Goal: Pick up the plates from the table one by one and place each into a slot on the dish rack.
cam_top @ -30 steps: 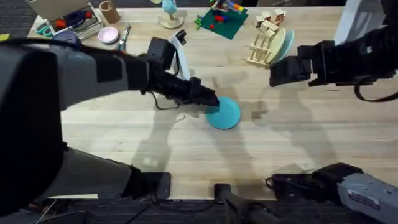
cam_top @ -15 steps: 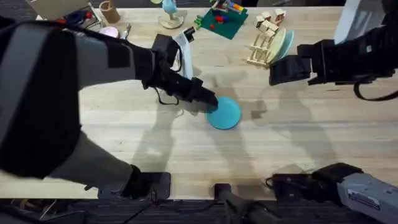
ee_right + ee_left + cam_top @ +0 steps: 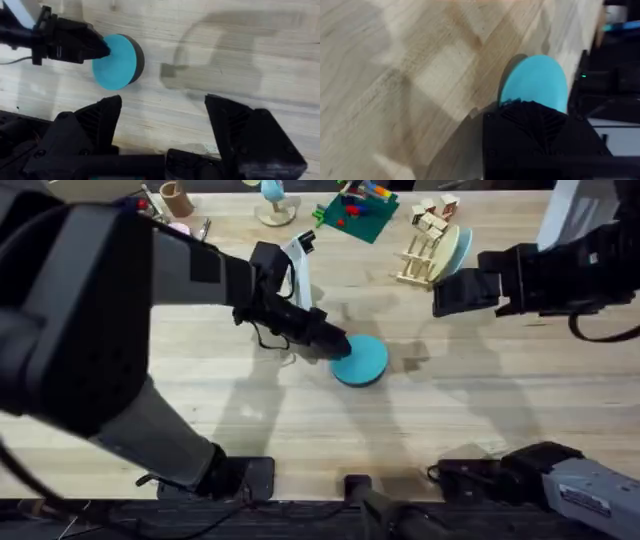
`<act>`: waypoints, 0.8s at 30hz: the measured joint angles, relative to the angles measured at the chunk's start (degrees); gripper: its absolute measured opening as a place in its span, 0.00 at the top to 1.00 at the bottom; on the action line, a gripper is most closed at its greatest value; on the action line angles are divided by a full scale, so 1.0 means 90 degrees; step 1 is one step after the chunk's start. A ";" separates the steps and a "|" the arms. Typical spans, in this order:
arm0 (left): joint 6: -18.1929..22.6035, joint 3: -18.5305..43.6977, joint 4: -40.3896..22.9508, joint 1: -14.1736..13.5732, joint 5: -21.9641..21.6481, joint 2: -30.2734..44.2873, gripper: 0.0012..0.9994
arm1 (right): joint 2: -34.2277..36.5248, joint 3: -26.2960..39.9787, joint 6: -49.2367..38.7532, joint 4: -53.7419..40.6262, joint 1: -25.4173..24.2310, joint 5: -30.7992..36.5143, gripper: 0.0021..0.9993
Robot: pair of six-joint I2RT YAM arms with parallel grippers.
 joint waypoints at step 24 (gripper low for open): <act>0.0046 0.0067 0.0080 0.0036 0.0416 0.0272 0.96 | -0.0006 -0.1355 0.1055 0.0918 0.0000 -0.0551 0.01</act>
